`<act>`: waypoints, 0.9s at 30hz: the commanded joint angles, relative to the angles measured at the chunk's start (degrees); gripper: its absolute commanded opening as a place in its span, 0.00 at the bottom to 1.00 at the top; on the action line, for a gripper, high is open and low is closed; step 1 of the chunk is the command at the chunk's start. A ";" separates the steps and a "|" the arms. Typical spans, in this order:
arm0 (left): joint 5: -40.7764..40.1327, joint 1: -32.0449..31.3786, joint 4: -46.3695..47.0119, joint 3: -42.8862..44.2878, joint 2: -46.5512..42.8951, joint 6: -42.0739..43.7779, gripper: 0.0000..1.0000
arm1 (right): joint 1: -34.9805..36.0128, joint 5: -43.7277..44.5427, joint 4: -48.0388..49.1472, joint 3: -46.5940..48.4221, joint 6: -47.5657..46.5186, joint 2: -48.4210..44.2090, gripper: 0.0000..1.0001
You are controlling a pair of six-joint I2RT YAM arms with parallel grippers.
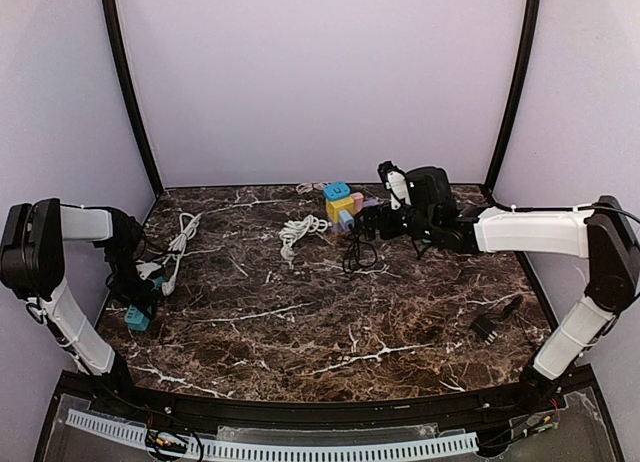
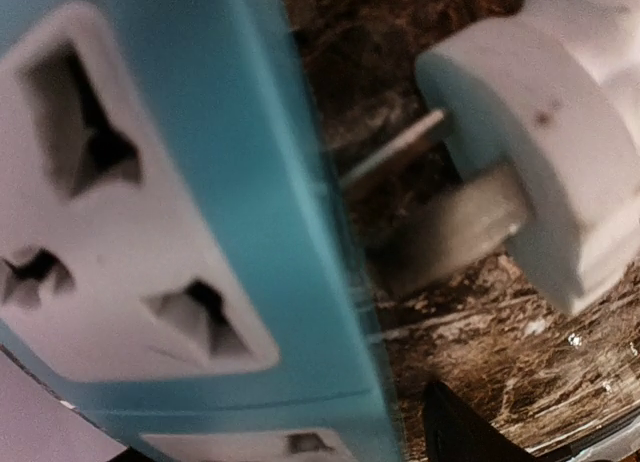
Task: Insert the plug
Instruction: Pick up the socket from the center of the board, then place the socket at the center of the board.
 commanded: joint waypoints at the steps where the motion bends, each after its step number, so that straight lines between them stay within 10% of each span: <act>1: -1.41 0.34 2.81 -1.31 0.60 1.63 0.69 | 1.06 1.35 0.12 -1.44 1.08 -2.05 0.99; 5: -2.31 0.34 4.30 -1.95 0.95 2.23 0.50 | 1.49 1.89 0.15 -2.14 1.10 -3.00 0.99; 9: -2.37 0.34 5.35 -1.14 -1.41 2.87 0.04 | 1.86 2.89 -0.25 -2.87 1.11 -4.46 0.99; 27: 6.15 -24.29 -12.82 38.66 -9.76 3.53 0.01 | 1.65 3.88 -5.04 -9.24 3.30 -20.32 0.99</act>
